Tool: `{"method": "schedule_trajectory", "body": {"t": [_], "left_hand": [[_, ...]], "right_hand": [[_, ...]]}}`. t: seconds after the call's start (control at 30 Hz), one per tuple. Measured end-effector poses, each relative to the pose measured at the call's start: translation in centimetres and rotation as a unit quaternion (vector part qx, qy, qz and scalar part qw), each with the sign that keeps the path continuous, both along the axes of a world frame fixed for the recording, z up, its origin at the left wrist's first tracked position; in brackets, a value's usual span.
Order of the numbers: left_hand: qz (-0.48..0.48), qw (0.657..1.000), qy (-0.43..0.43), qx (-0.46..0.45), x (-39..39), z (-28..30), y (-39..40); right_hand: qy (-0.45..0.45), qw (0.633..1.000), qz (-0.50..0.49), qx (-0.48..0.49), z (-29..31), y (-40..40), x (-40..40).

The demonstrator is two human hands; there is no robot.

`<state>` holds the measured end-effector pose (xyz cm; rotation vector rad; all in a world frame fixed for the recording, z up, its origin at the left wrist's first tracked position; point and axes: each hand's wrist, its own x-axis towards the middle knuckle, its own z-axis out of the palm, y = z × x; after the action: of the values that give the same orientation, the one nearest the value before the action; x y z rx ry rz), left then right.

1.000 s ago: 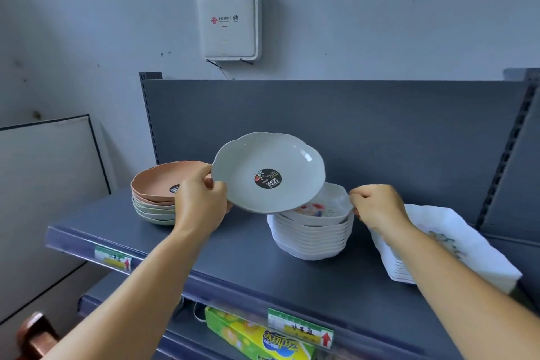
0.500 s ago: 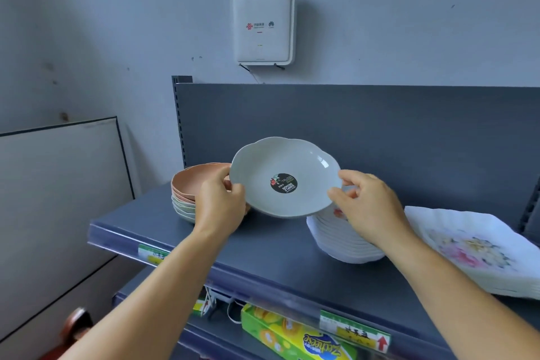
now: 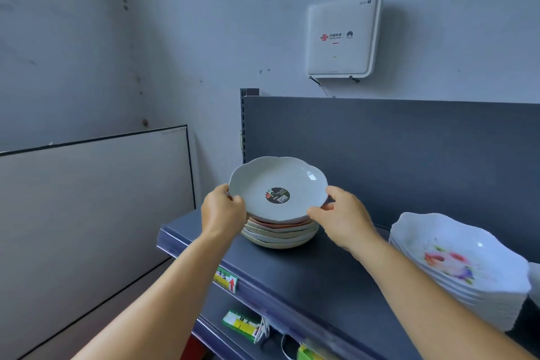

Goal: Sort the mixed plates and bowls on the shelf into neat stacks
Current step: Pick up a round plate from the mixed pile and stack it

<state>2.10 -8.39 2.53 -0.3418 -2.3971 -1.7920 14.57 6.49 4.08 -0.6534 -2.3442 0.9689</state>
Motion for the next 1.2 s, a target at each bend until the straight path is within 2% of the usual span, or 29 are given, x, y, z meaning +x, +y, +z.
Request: {"method": "schedule_trajectory", "body": {"t": [0.27,0.47,0.73,0.87,1.03,1.2], "left_hand": [[0.003,0.993,-0.002,-0.117,-3.6,-1.0,1.4],[-0.007,0.983,-0.013,-0.183,-5.0,-2.0,2.4],[-0.007,0.952,0.008,-0.306,-3.9,-0.8,2.0],[-0.029,0.927,0.076,-0.367,-1.0,0.2,1.7],[-0.118,0.865,0.213,-0.439,4.0,0.2,1.6],[-0.176,0.815,0.293,-0.467,8.9,0.0,2.1]], "right_hand": [[-0.064,0.998,0.004,0.005,-1.3,1.8,-3.4],[-0.123,0.991,-0.004,0.06,-1.3,2.6,-4.3],[-0.17,0.981,0.006,0.095,-1.2,2.1,-4.1],[-0.186,0.976,0.029,0.11,-1.0,1.1,-2.8],[-0.183,0.966,0.058,0.174,-0.9,-0.8,1.3],[-0.172,0.958,0.025,0.227,-0.9,-1.8,7.1]]}}
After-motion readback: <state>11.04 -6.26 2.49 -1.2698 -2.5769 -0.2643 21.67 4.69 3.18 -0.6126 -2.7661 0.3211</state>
